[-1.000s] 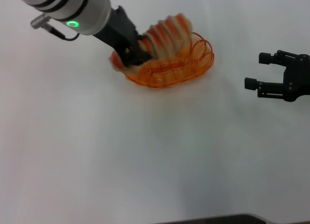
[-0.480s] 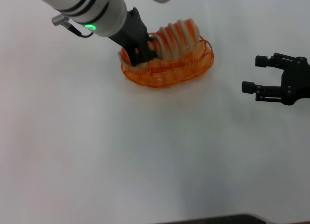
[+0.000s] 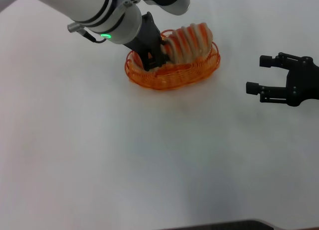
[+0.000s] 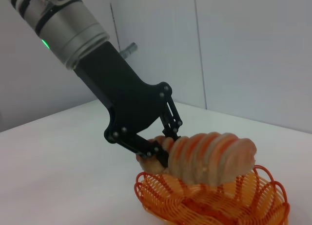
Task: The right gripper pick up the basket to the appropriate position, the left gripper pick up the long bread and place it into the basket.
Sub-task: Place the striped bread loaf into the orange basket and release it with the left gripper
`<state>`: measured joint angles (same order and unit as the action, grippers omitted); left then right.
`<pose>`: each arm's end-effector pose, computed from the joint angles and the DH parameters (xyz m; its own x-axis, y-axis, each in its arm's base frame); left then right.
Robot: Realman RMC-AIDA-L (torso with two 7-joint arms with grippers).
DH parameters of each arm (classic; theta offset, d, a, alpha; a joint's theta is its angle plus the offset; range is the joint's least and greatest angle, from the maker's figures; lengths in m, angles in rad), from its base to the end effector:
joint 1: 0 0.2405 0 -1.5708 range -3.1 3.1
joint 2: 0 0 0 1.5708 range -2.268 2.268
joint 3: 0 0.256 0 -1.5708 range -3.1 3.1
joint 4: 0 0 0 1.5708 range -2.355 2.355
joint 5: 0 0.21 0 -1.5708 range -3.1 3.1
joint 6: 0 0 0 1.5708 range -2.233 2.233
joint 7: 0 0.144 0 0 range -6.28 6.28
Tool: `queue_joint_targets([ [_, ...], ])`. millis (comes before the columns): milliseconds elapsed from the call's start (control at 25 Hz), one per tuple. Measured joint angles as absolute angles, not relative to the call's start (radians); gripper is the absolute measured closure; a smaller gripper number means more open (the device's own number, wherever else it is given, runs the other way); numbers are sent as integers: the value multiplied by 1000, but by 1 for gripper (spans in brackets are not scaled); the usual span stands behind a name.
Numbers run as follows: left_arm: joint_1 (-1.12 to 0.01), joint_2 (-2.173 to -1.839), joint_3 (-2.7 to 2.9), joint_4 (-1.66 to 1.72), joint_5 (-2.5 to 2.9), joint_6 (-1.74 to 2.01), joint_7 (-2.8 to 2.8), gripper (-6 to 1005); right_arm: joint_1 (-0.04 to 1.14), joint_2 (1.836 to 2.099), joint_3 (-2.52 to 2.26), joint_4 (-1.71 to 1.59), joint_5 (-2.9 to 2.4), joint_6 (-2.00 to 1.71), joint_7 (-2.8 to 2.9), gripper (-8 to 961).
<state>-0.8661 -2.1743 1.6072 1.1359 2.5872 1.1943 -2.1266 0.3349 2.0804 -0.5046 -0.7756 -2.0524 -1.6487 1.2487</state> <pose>-0.0792 0.3830 -0.0900 0.9410 -0.0571 -0.3336 -0.1594 -0.9443 -0.2879 0.3239 0.2776 0.0400 0.7961 -0.3083 -0.5208 -0.5111 -0.8034 -0.3056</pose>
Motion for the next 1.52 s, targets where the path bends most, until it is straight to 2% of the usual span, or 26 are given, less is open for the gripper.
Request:
queue_joint_targets([
  [360,-849,-2174,1641,1119,2570,1129,-2131,789,337,2082,-505,-775,-2052,-1641,1252,63],
  [560,-851,-2174,1644,1117,2569,1119,-2144,727,342,2082,-505,-775,-2052,-1635,1253,63],
  [800,-850,-2172,1648,1113,2570,1123,-2147,524,351,2081,-503,-773,-2052,-1631,1253,62],
  [1520,-840,-2172,1670,1123,2583,1115,-2167,337,356,2081,-498,-775,-2052,-1627,1254,67],
])
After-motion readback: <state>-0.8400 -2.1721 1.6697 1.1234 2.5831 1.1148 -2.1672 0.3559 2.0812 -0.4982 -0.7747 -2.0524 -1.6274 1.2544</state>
